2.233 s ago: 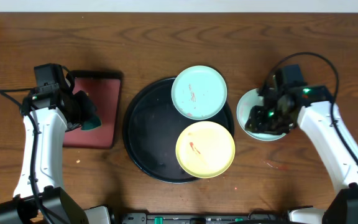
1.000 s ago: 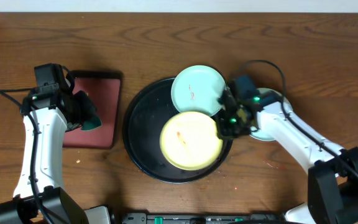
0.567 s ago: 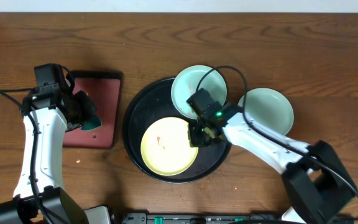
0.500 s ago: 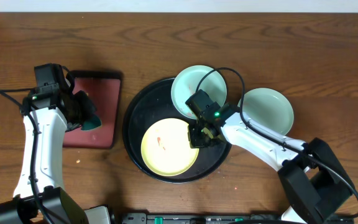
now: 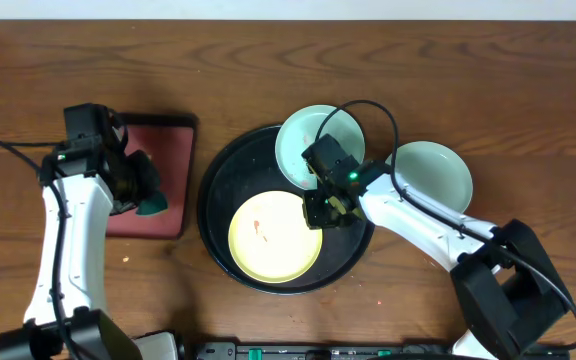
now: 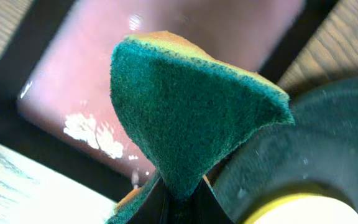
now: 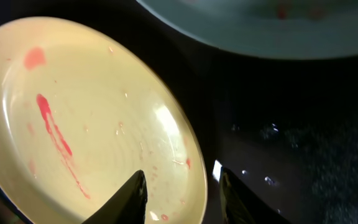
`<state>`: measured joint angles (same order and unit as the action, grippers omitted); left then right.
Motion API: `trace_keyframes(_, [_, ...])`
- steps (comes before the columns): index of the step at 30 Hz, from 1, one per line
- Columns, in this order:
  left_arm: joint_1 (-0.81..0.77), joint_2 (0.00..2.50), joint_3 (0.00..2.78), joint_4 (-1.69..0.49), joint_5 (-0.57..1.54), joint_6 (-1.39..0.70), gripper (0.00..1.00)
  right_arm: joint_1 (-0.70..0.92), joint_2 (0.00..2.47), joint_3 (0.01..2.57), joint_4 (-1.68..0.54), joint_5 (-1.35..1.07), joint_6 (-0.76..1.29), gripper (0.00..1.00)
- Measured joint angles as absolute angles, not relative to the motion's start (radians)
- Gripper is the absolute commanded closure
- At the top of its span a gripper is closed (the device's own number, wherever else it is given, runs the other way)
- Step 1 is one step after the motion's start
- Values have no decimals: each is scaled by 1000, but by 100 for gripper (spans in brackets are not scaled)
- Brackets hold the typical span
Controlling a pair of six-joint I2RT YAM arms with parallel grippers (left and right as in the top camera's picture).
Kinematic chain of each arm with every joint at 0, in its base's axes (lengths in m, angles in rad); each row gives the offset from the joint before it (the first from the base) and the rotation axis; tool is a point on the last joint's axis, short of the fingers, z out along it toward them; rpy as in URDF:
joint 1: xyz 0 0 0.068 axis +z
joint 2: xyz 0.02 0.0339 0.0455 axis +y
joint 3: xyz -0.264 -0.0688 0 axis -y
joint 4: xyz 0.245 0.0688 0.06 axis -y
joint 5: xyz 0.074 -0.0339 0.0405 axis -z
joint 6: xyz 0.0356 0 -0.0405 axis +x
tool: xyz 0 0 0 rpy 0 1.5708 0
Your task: Clean dirty plates on tray and stack at the side
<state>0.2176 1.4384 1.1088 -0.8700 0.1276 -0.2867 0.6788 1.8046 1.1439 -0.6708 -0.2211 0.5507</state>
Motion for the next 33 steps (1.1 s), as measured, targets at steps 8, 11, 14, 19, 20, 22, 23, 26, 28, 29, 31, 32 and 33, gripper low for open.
trace_keyframes(8, [72, 1412, 1118, -919, 128, -313, 93, 662, 1923, 1201, -717, -281, 495, 98])
trace_keyframes(11, [21, 1412, 1118, -918, 128, -342, 93, 660, 1925, 1204, -723, -284, 491, 99])
trace_keyframes(14, [-30, 1412, 1118, -917, 128, -368, 93, 661, 1925, 1206, -727, -284, 493, 99])
trace_keyframes(19, [-118, 1419, 1117, -889, 128, -423, 93, 661, 1925, 1209, -735, -281, 512, 99])
trace_keyframes(20, [-132, 1423, 1116, -882, 128, -432, 93, 661, 1925, 1209, -736, -281, 515, 99])
trace_keyframes(22, [-163, 1437, 1105, -871, 128, -454, 93, 661, 1925, 1210, -736, -280, 518, 99])
trace_keyframes(23, [-178, 1447, 1097, -869, 128, -466, 92, 661, 1925, 1210, -736, -280, 519, 99])
trace_keyframes(26, [-231, 1483, 1071, -867, 128, -495, 93, 661, 1925, 1210, -736, -280, 519, 99])
trace_keyframes(28, [-271, 1503, 1062, -870, 128, -514, 93, 661, 1925, 1210, -736, -280, 519, 99])
trace_keyframes(29, [-292, 1509, 1056, -869, 128, -527, 92, 661, 1925, 1210, -736, -280, 520, 99])
trace_keyframes(31, [-329, 1512, 1039, -866, 128, -551, 93, 661, 1925, 1210, -736, -280, 519, 99])
trace_keyframes(32, [-351, 1512, 1026, -863, 128, -566, 93, 661, 1925, 1210, -736, -280, 520, 99])
trace_keyframes(33, [-368, 1511, 1015, -859, 128, -577, 93, 661, 1925, 1210, -736, -280, 520, 99])
